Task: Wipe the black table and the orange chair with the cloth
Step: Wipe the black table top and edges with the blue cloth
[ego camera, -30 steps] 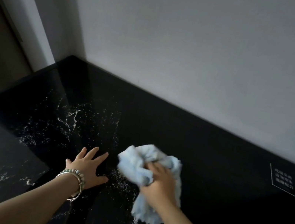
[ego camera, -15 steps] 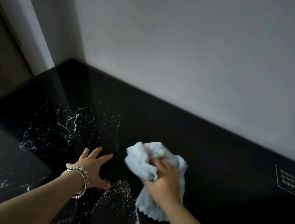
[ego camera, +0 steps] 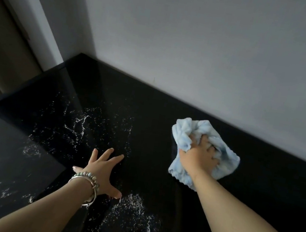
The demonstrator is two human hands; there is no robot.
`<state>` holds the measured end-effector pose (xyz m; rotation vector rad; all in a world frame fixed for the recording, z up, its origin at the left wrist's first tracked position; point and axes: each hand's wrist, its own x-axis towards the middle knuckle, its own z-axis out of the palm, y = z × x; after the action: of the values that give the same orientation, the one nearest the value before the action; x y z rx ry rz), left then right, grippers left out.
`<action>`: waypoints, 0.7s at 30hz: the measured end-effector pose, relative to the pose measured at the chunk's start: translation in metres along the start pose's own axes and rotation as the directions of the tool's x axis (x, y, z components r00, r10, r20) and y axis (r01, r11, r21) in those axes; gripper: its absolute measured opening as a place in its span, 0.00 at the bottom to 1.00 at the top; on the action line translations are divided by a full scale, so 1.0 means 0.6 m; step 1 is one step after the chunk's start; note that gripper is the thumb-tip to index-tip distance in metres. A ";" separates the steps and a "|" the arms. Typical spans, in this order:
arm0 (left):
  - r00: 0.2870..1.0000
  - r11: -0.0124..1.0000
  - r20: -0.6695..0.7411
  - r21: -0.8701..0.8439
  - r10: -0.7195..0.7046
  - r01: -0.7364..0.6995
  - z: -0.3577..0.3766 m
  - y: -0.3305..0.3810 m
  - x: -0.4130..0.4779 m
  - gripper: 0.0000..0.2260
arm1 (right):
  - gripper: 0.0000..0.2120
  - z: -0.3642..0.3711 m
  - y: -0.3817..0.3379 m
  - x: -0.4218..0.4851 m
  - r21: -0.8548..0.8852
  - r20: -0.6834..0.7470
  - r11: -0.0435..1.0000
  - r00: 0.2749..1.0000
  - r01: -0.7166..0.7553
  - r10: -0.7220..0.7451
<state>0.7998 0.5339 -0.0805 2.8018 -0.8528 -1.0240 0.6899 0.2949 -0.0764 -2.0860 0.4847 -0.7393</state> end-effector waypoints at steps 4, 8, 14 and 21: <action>1.000 1.000 -0.022 0.010 -0.005 0.005 0.002 -0.001 0.004 0.50 | 0.17 0.098 -0.028 -0.037 -0.623 0.317 0.780 0.929 0.051 0.193; 0.994 0.991 -0.050 0.098 0.097 -0.092 0.012 -0.013 0.021 0.49 | 0.14 0.094 -0.026 -0.104 -0.297 0.405 0.929 0.910 0.222 -0.088; 1.000 1.000 -0.018 -0.001 0.020 -0.020 0.001 0.002 -0.011 0.48 | 0.18 -0.068 0.025 -0.108 -0.599 -0.221 0.668 0.893 -0.442 0.393; 0.996 0.994 -0.045 0.073 0.080 -0.077 0.021 -0.005 -0.041 0.38 | 0.19 0.051 -0.056 -0.210 -0.610 0.117 0.792 0.983 -0.039 0.138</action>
<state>0.7782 0.5510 -0.0769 2.8129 -1.0045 -0.9290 0.6180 0.4044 -0.1045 -2.6698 0.8077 -0.3764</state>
